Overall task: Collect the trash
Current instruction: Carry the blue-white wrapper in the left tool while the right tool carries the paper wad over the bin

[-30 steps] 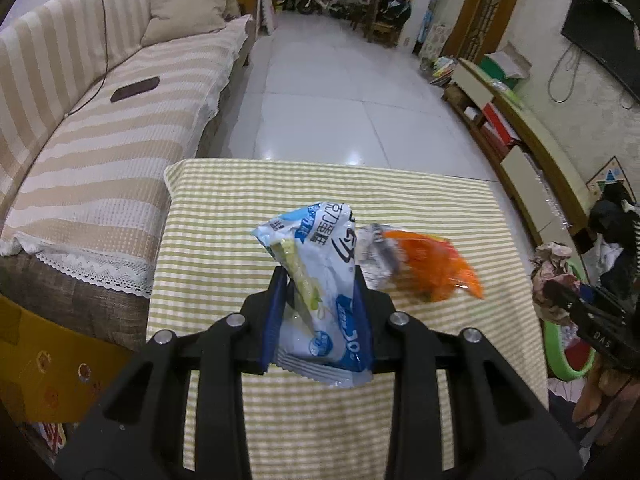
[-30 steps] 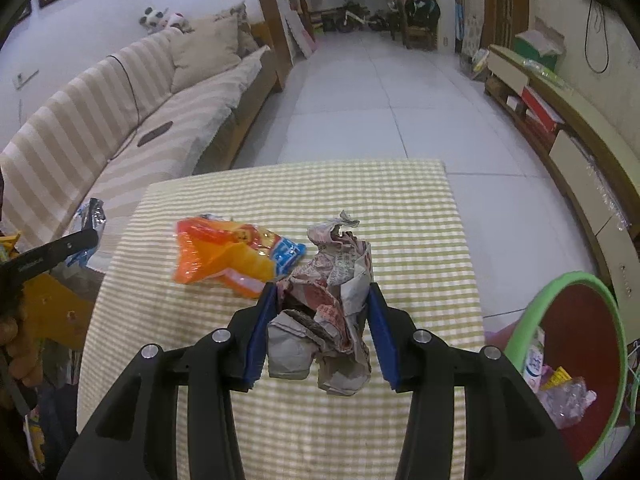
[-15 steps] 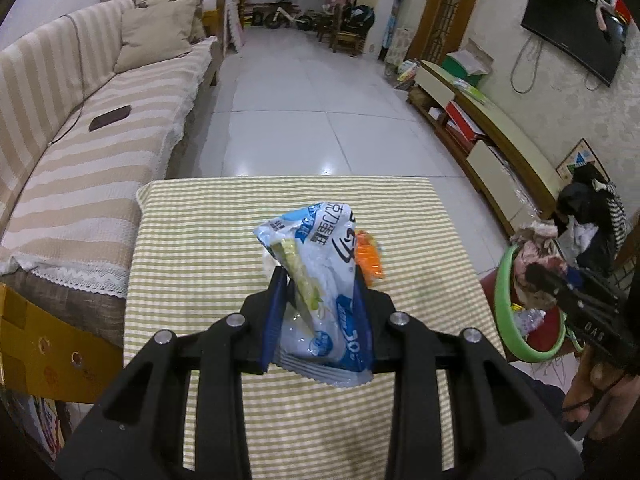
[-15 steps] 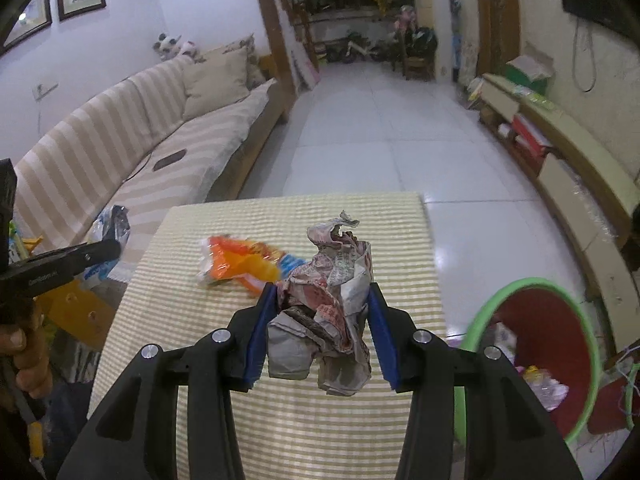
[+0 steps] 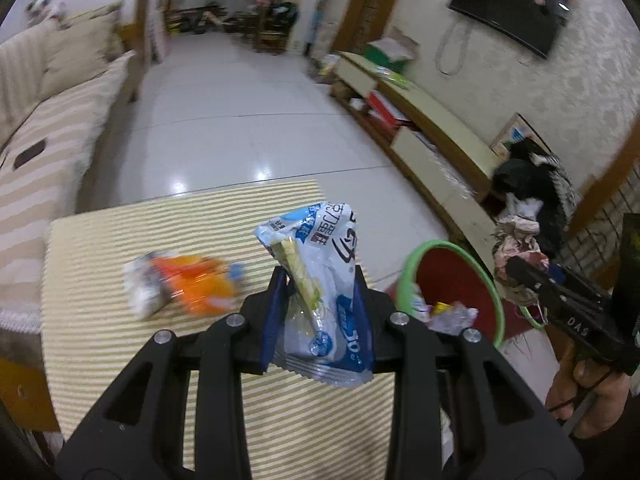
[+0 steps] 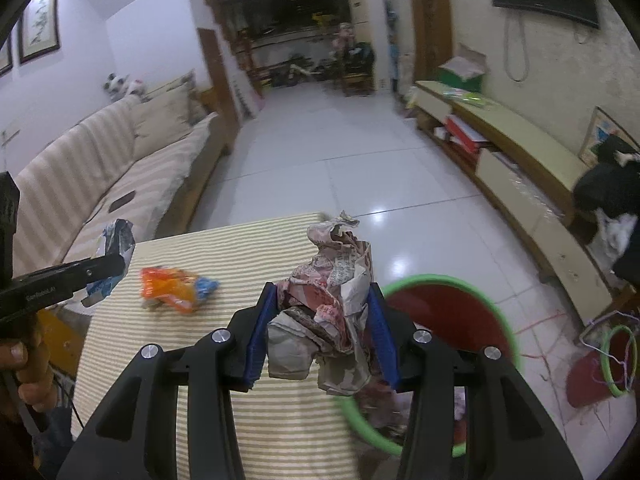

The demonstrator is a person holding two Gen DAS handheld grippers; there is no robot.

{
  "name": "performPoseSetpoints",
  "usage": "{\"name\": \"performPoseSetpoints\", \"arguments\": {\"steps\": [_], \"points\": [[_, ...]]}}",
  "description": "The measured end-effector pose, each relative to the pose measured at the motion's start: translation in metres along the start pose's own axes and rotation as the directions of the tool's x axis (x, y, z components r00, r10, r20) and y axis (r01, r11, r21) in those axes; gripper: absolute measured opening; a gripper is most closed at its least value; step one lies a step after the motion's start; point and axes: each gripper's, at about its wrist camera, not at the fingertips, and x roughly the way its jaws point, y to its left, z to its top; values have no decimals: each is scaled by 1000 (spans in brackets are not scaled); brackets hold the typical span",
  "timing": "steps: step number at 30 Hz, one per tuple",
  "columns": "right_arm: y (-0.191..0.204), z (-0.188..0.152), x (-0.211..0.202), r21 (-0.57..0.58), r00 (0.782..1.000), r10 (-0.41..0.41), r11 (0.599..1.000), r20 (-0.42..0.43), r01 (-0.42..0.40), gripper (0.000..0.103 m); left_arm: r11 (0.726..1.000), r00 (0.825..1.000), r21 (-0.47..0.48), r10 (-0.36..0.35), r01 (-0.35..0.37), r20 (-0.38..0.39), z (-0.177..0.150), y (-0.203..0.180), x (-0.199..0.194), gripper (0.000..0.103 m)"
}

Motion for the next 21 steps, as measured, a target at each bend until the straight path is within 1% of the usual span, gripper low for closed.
{"name": "performPoseSetpoints", "arguments": {"steps": [2,6,9,11,15,18,20,21], "points": [[-18,0,-5,26,1000,-23,999,10,23,44,998,1000,54,-13,13,-1,4,-28,10,31],[-49,-5,-14,64,998,-52,997,19,50,44,991,997,103,-78,80,-19,9,-69,27,31],[-73,-13,-15,91,997,-73,993,8,72,44,983,989,112,-139,144,-46,11,-94,40,31],[-85,-17,-15,107,997,-77,991,0,77,44,979,986,121,-159,165,-56,13,-106,48,31],[-106,-26,-9,138,996,-82,987,-21,84,44,962,966,109,-241,251,-96,13,-130,66,31],[-115,-29,0,162,996,-82,983,-31,86,44,951,955,121,-271,285,-120,11,-143,75,31],[-120,-31,2,172,996,-82,981,-34,87,44,941,942,113,-303,320,-143,10,-151,83,31],[-122,-32,4,176,996,-83,981,-36,88,44,939,939,108,-311,328,-150,10,-152,85,31]]}}
